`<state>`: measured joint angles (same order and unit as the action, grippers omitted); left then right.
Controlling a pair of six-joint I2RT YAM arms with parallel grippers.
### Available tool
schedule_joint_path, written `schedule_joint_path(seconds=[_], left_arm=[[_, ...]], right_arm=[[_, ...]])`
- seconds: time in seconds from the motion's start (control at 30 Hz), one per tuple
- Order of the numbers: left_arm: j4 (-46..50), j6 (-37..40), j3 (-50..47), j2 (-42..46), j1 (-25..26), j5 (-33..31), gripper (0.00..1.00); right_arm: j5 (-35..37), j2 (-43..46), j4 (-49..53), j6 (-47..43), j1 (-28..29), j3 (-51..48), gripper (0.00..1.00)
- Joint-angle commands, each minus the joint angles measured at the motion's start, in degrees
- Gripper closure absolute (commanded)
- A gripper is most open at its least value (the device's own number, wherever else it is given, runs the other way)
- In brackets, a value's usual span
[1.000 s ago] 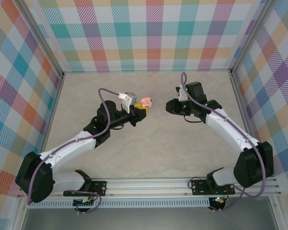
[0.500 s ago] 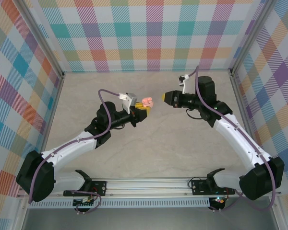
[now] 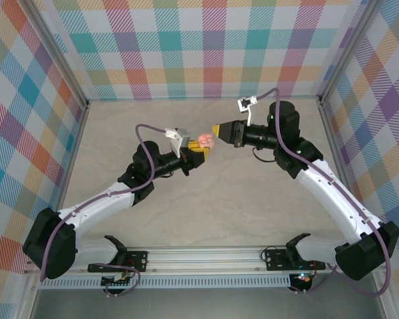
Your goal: Insert the wireless bluetooth earbuds into the charging case
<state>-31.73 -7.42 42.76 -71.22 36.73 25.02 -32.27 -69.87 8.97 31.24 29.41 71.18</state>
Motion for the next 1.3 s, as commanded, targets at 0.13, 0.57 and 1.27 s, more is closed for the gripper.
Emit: schedule_joint_path(seconds=[0.13, 0.57, 1.27], left_arm=[[-2.78, 6.16, 0.32, 1.3, 1.68, 1.49, 0.75], [-0.41, 13.31, 2.75, 1.45, 1.94, 1.76, 0.76], [-0.47, 10.29, 4.37, 2.74, 2.02, 2.66, 0.75]], right_arm=[[-1.79, -0.73, -1.2, -1.45, 1.67, 2.73, 0.78], [-1.13, -0.93, 1.03, -4.28, 2.14, 3.35, 0.78], [1.63, -1.68, 4.27, -7.55, 2.94, 2.96, 0.78]])
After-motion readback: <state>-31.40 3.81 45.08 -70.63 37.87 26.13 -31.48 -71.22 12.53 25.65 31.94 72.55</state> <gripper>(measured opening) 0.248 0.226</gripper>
